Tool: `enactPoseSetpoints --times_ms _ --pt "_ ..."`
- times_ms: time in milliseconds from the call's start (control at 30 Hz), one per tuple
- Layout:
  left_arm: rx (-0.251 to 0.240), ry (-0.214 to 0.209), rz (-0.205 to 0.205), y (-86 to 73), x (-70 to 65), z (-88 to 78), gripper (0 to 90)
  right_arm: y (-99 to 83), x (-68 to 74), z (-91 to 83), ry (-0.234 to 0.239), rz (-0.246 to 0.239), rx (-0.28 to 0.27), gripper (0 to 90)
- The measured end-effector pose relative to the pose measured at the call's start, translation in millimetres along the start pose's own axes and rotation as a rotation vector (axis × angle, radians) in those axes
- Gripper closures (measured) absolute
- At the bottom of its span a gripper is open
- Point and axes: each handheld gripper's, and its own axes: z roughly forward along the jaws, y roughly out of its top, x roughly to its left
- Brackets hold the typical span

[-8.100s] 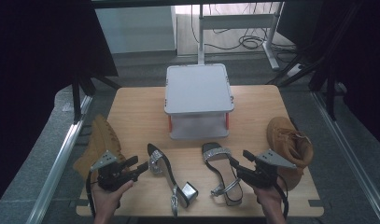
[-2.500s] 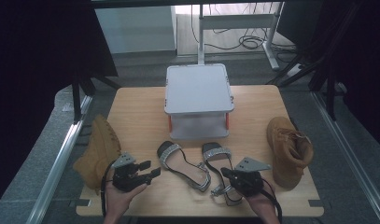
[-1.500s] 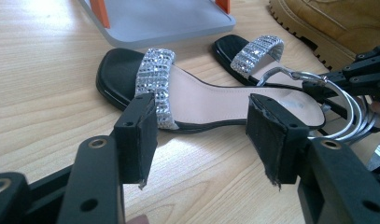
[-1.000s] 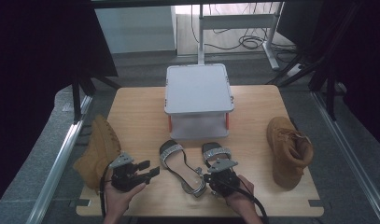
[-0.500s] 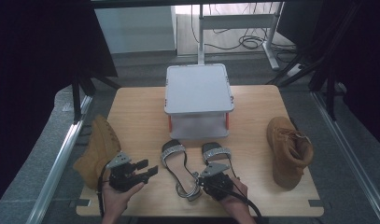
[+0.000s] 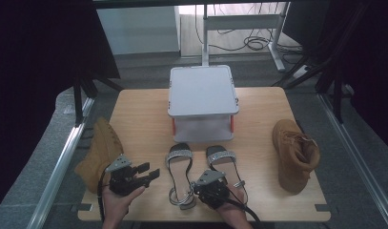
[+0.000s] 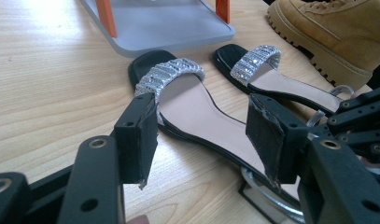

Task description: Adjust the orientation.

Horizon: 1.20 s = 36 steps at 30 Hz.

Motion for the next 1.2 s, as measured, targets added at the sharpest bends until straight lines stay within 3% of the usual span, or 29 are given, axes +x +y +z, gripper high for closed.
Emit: enactPoseSetpoints --times_ms 733,1200 --pt "-0.026 0.009 -0.018 1.6 6.7 -9.5 43.0 12.0 22.3 27.6 0.100 -0.010 -0.058 89.7" --pt "-0.032 0.014 -0.026 1.8 9.9 -12.4 43.0 19.8 32.8 45.1 0.124 -0.013 -0.100 89.7"
